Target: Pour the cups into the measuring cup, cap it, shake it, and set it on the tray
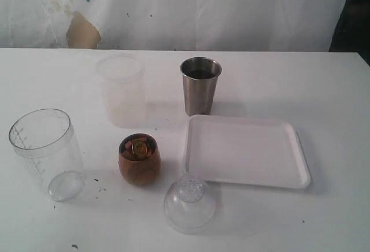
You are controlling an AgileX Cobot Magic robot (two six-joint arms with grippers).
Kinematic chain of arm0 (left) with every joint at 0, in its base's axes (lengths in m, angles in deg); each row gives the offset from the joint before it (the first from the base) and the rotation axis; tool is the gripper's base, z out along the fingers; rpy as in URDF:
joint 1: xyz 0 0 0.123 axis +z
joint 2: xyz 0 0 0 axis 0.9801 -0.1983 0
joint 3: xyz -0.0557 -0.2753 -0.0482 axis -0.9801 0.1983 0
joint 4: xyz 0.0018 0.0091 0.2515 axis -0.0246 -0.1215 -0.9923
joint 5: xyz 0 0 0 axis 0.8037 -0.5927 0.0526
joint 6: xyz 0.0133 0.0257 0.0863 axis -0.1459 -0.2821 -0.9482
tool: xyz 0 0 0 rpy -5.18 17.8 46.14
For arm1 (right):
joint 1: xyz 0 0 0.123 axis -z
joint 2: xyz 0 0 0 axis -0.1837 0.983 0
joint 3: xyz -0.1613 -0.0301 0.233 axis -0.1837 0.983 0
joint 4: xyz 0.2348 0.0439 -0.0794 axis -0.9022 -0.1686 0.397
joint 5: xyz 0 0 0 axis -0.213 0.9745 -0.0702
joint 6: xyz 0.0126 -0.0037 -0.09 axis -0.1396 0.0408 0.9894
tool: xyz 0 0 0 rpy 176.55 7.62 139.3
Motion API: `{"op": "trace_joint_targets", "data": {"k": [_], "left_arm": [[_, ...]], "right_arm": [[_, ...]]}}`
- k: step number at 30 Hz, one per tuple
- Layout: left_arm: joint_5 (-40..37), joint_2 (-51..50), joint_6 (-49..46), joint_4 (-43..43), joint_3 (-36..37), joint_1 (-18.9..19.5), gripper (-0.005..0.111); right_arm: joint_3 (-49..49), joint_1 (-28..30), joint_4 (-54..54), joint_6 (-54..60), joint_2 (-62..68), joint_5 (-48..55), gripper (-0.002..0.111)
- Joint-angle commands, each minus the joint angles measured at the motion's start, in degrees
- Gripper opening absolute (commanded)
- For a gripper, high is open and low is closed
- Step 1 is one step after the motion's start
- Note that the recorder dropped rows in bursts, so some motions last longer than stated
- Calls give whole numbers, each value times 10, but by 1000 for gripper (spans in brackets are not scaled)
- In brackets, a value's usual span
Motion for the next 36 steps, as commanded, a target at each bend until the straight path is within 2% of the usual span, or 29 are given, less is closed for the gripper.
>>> {"op": "trace_joint_targets", "data": {"k": [1, 3, 4, 8, 16, 19, 20, 21, 26, 32, 34, 35, 36], "left_arm": [[51, -118, 140, -241, -74, -68, 0], [43, -187, 154, -336, -90, -146, 0], [35, -210, 174, -375, -93, -173, 0], [43, -286, 268, -518, -95, -250, 0], [36, -404, 326, -583, -99, -339, 0], [-44, -451, 462, -728, -137, -369, 0], [-69, -463, 527, -747, -148, -378, 0], [-86, -475, 545, -747, -155, -379, 0], [-147, -526, 529, -747, -168, -379, 0], [-297, -541, 523, -747, -203, -379, 0], [-355, -541, 480, -743, -218, -379, 0], [-384, -543, 434, -696, -226, -379, 0], [-424, -545, 339, -604, -240, -379, 0]], "right_arm": [[3, 2, 0, -2, -3, -6, 0], [3, 2, 0, -2, -3, -6, 0], [3, 2, 0, -2, -3, -6, 0], [3, 2, 0, -2, -3, -6, 0], [3, 2, 0, -2, -3, -6, 0], [3, 2, 0, -2, -3, -6, 0], [3, 2, 0, -2, -3, -6, 0], [3, 2, 0, -2, -3, -6, 0], [3, 2, 0, -2, -3, -6, 0], [3, 2, 0, -2, -3, -6, 0], [3, 2, 0, -2, -3, -6, 0], [3, 2, 0, -2, -3, -6, 0], [3, 2, 0, -2, -3, -6, 0]]}}
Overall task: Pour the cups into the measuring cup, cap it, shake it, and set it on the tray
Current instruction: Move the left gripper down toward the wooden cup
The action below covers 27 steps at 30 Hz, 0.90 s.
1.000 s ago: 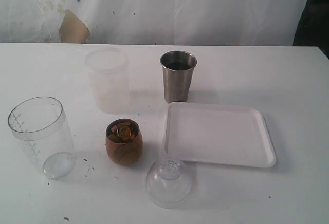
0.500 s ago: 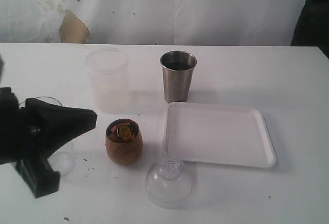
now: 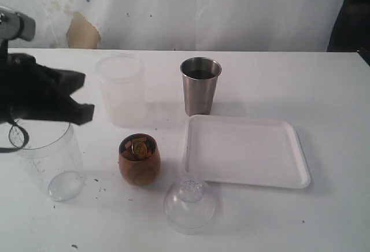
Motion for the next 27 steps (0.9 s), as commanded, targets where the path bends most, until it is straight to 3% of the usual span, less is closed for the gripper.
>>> {"op": "trace_joint_targets", "data": {"k": [1, 4, 7, 8, 11, 13, 16, 21, 24, 27], "left_arm": [[-171, -10, -297, 256, -57, -3, 0], [-313, -39, -629, 577, -162, -3, 0], [-355, -46, -895, 852, -223, -3, 0], [-360, -46, -974, 940, -227, -3, 0], [-352, -40, -1092, 1119, -202, -3, 0], [-302, -32, -1152, 1231, -153, -4, 0], [-166, -26, -1266, 1382, -62, -18, 0], [75, -26, -1460, 1626, 61, -110, 0], [199, -26, -1463, 1643, 94, -192, 0], [294, -27, -1402, 1633, 106, -260, 0]], "right_arm": [[3, 2, 0, -1, -3, -6, 0], [3, 2, 0, -1, -3, -6, 0], [3, 2, 0, -1, -3, -6, 0], [3, 2, 0, -1, -3, -6, 0], [3, 2, 0, -1, -3, -6, 0], [3, 2, 0, -1, -3, -6, 0], [3, 2, 0, -1, -3, -6, 0], [3, 2, 0, -1, -3, -6, 0], [3, 2, 0, -1, -3, -6, 0], [3, 2, 0, -1, -3, -6, 0]]}}
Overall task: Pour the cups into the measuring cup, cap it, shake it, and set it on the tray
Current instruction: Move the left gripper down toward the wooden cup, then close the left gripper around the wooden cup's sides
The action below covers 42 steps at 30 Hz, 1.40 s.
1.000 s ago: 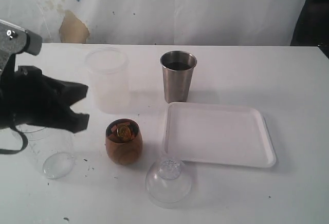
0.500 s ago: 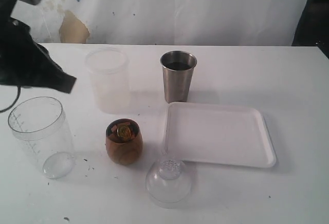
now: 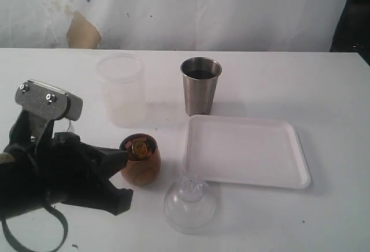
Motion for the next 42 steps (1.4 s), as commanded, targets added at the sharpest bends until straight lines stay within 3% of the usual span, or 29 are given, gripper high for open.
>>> {"op": "trace_joint_targets", "data": {"k": [1, 5, 9, 17, 23, 26, 32, 34, 42], "left_arm": [[179, 1, 79, 14, 22, -98, 0], [353, -24, 279, -79, 60, -161, 0], [480, -82, 407, -228, 99, -183, 0], [491, -194, 407, -252, 102, -183, 0], [488, -260, 431, -158, 102, -183, 2], [499, -289, 431, -169, 102, -183, 18], [551, -344, 435, -169, 101, -183, 75], [575, -362, 446, -158, 101, -183, 86], [600, -410, 460, -145, 68, -172, 89]], "right_arm": [[3, 2, 0, -1, -3, -6, 0], [3, 2, 0, -1, -3, -6, 0], [3, 2, 0, -1, -3, -6, 0], [3, 2, 0, -1, -3, -6, 0], [3, 2, 0, 2, -3, -6, 0], [3, 2, 0, 2, -3, -6, 0], [3, 2, 0, 2, -3, -6, 0], [3, 2, 0, 2, -3, -6, 0], [3, 2, 0, 2, -3, -6, 0]]}}
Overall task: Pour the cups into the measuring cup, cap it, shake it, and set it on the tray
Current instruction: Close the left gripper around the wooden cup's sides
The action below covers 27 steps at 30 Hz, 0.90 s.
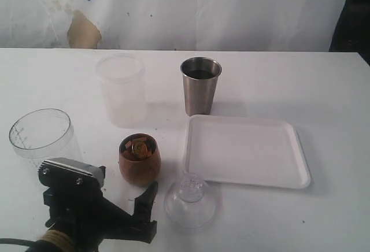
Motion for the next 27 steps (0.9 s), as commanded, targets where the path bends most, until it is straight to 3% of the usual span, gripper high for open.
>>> {"op": "trace_joint_targets", "data": {"k": [1, 6, 10, 13, 27], "left_arm": [[16, -10, 2, 16, -37, 3, 89], [-15, -10, -64, 97, -86, 3, 89], [-63, -14, -71, 128, -107, 30, 89], [-76, -28, -71, 122, -128, 48, 89], [-88, -37, -75, 138, -154, 48, 89]], "right_arm": [[3, 2, 0, 2, -3, -6, 0], [3, 2, 0, 2, -3, -6, 0], [3, 2, 0, 2, -3, -6, 0], [3, 2, 0, 2, -3, -6, 0], [3, 2, 0, 2, -3, -6, 0]]}}
